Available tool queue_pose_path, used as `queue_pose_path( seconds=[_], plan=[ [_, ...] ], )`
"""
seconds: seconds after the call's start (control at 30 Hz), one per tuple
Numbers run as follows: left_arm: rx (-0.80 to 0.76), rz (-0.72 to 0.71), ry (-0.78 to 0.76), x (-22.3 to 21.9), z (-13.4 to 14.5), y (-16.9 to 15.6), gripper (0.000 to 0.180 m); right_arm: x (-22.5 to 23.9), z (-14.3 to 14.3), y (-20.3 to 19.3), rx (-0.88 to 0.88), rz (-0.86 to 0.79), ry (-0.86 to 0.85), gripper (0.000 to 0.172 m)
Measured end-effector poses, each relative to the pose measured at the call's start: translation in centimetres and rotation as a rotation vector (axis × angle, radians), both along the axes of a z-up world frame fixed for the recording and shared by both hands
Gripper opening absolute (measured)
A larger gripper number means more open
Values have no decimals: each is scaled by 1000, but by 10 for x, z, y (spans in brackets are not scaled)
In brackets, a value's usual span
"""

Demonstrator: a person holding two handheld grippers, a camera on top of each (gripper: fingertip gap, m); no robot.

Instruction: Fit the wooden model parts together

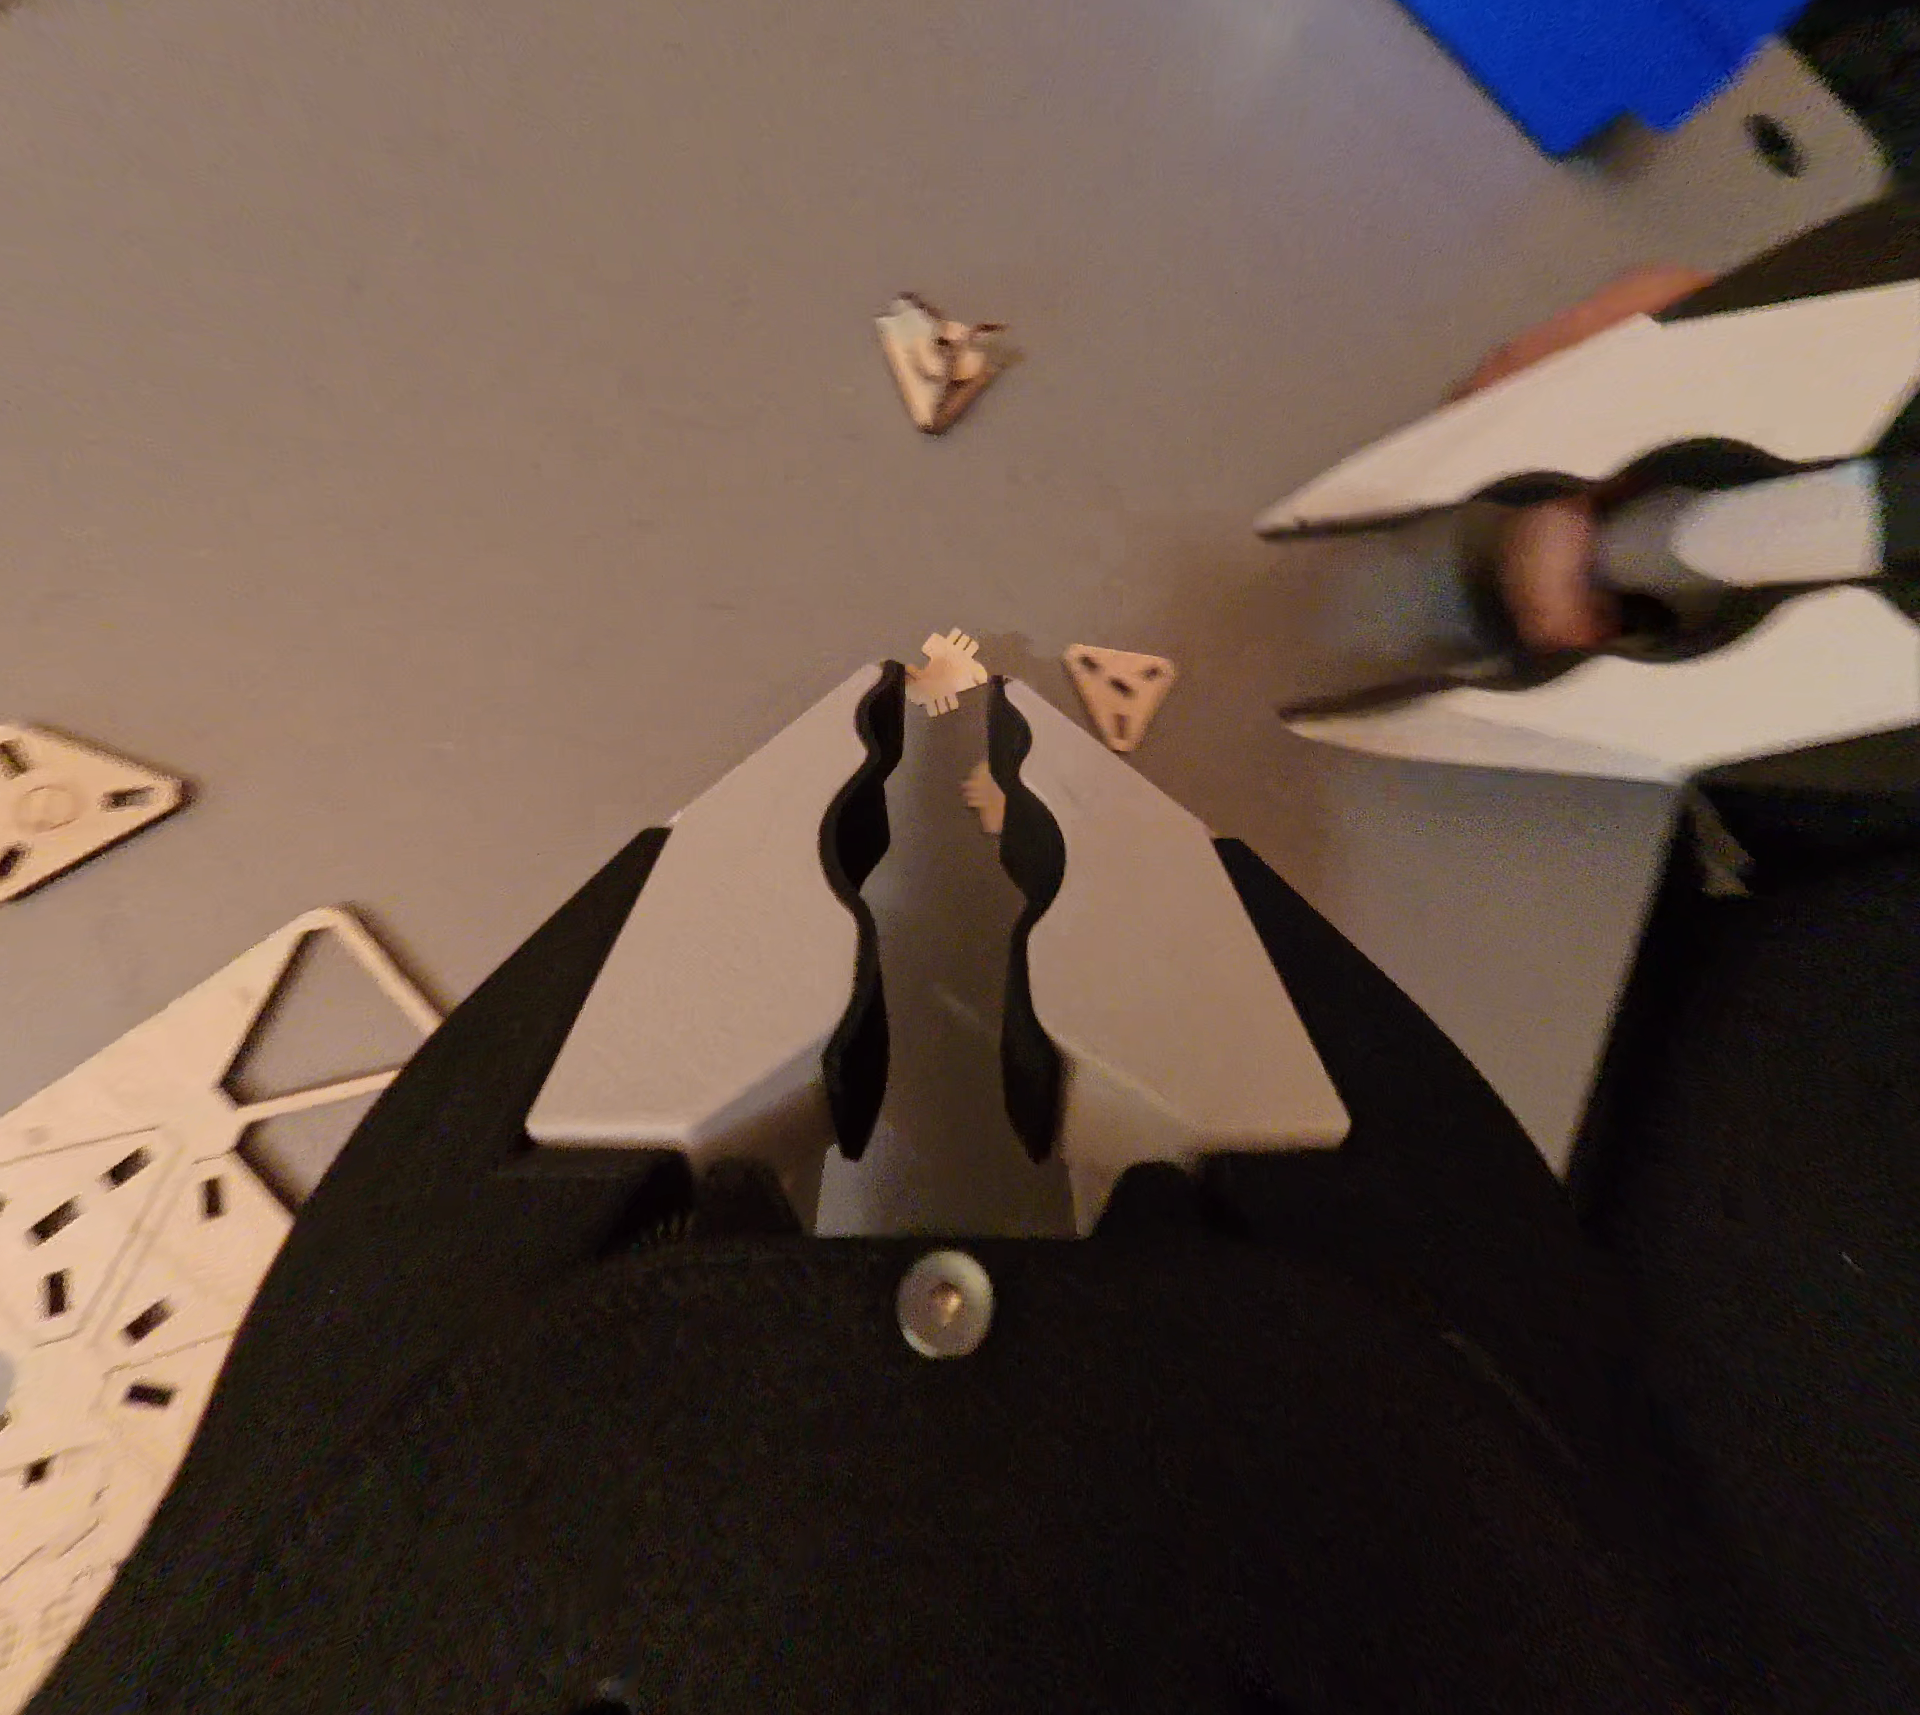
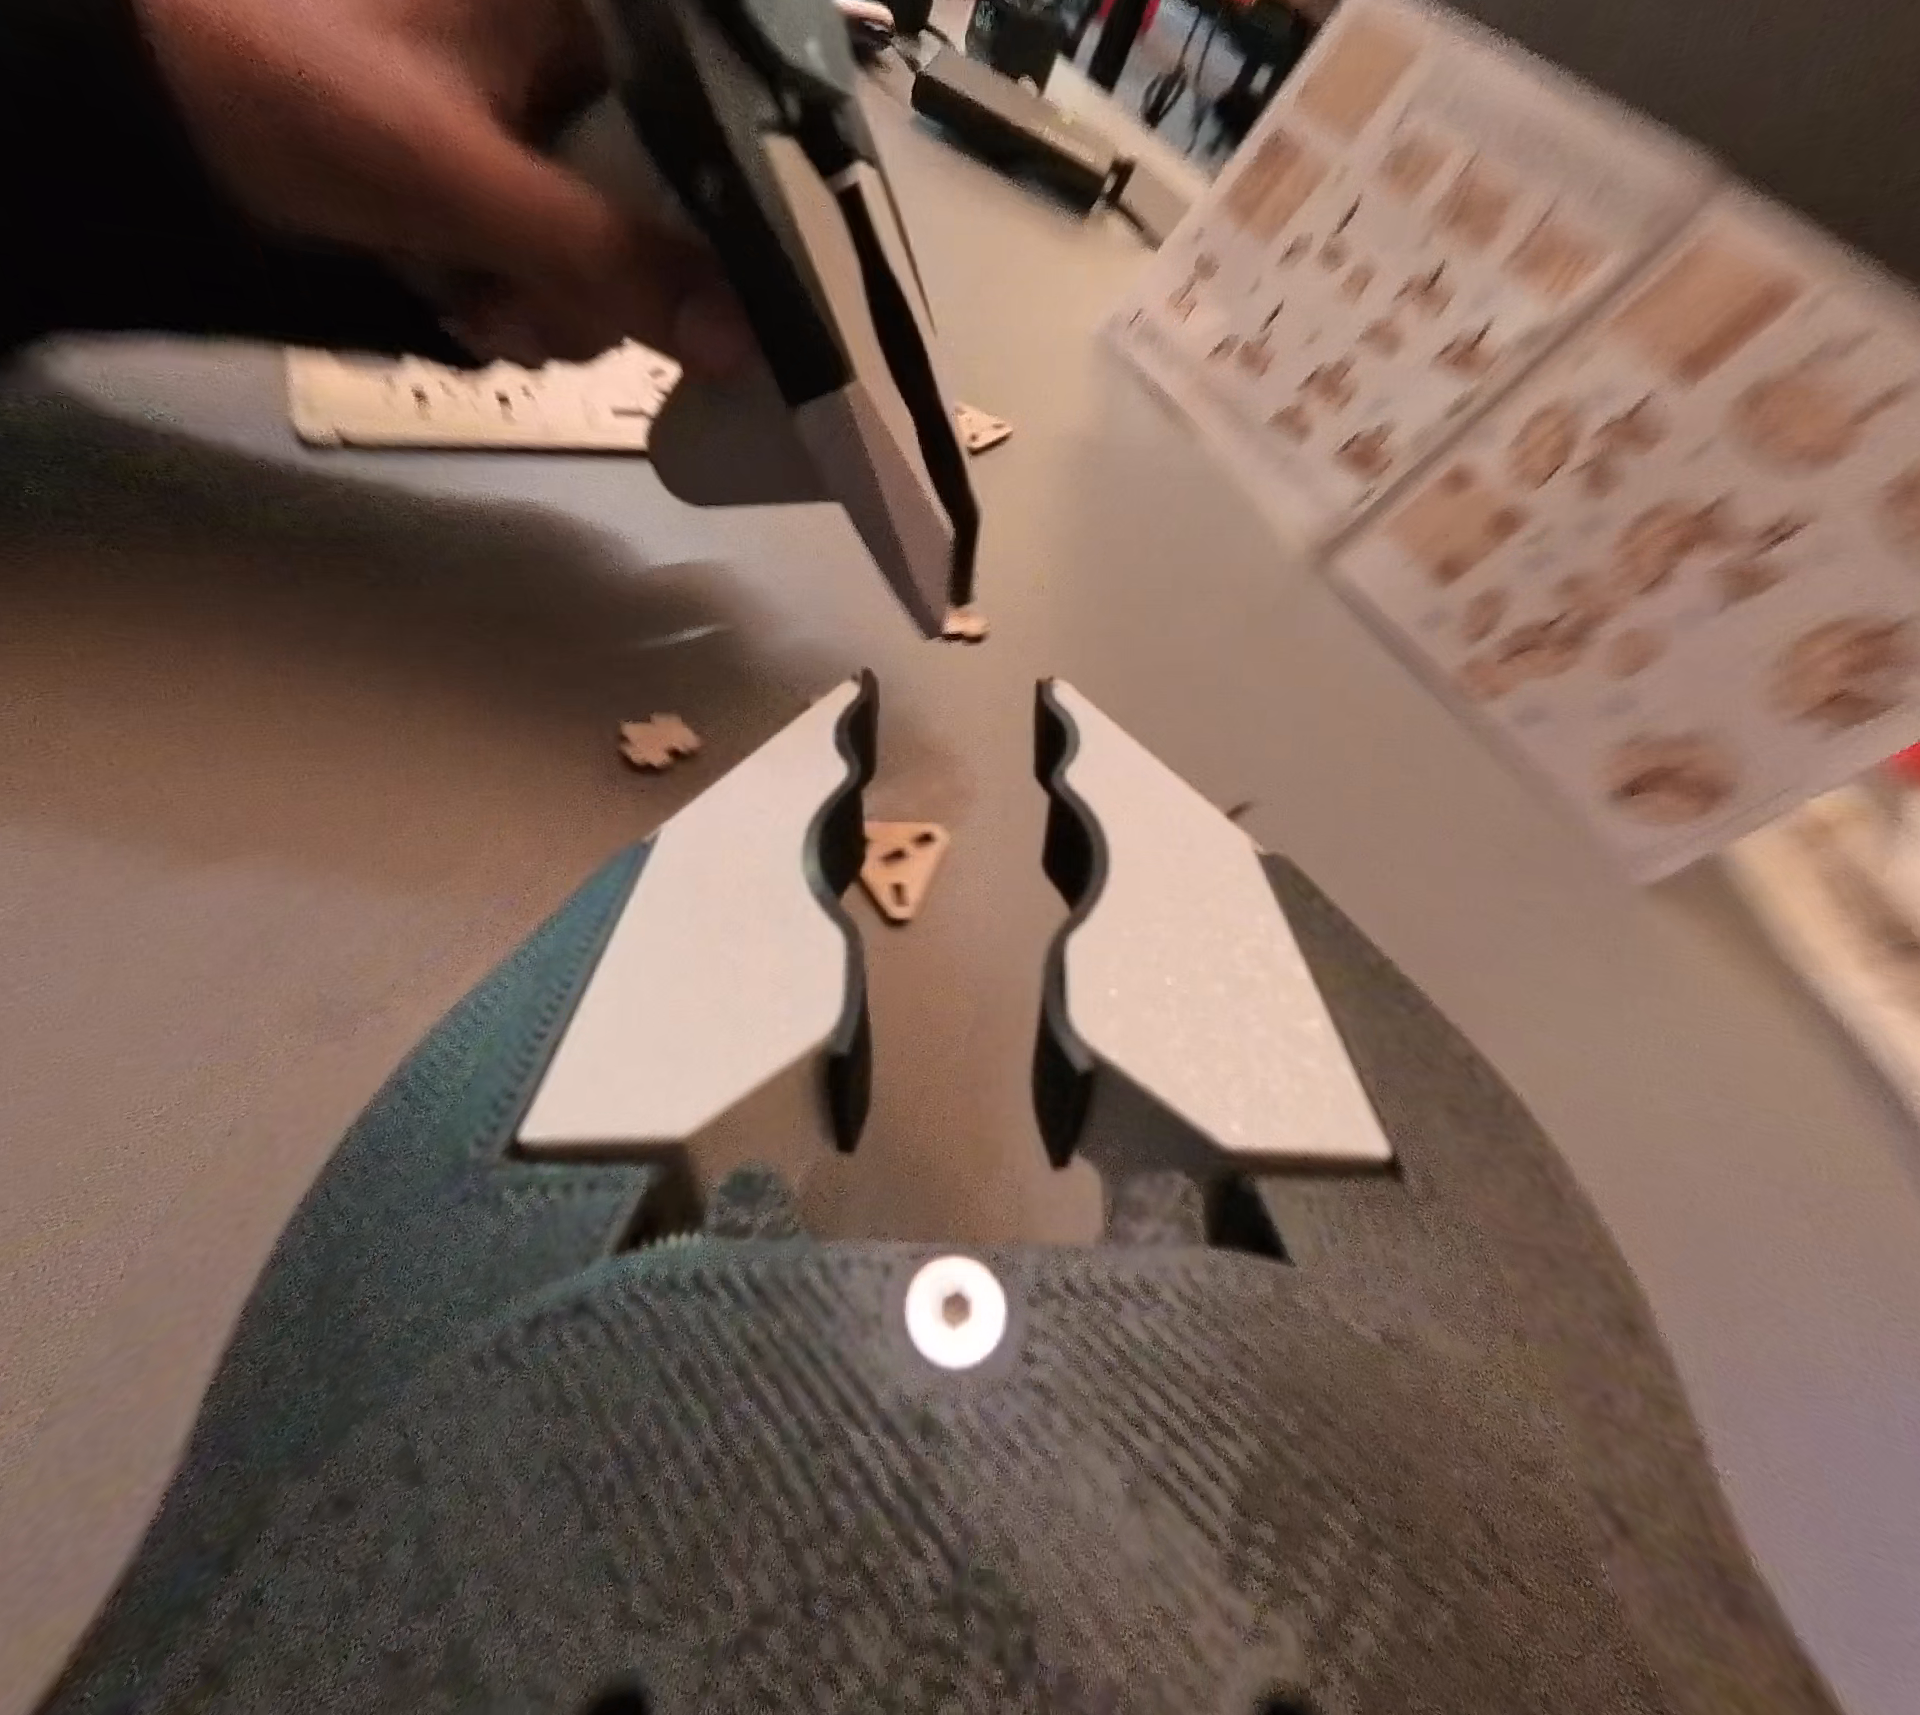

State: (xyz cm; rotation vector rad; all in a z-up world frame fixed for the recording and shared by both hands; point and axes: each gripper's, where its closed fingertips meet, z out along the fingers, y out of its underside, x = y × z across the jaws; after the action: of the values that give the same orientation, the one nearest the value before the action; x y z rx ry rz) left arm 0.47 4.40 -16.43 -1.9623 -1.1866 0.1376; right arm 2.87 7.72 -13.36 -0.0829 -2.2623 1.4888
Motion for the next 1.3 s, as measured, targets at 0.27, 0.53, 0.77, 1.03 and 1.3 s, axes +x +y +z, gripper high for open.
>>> queue_pose_path(
  seconds=[0.27,0.53,0.77,1.03,1.3],
  plan=[
    [8,-212,-71,37,8,36,12,13,-21,4,284,106,779,21],
    [26,-301,-75,52,12,53,11,17,-23,3,294,122,775,1],
    [153,-224,23,47,28,43,37,1,0,15,42,-99,175,1],
    [101,-76,64,69,9,16,36,36,-21,27,-141,-171,-929,1],
    [195,-136,55,110,15,44,37,33,-61,28,6,-293,-887,1]
  ],
)
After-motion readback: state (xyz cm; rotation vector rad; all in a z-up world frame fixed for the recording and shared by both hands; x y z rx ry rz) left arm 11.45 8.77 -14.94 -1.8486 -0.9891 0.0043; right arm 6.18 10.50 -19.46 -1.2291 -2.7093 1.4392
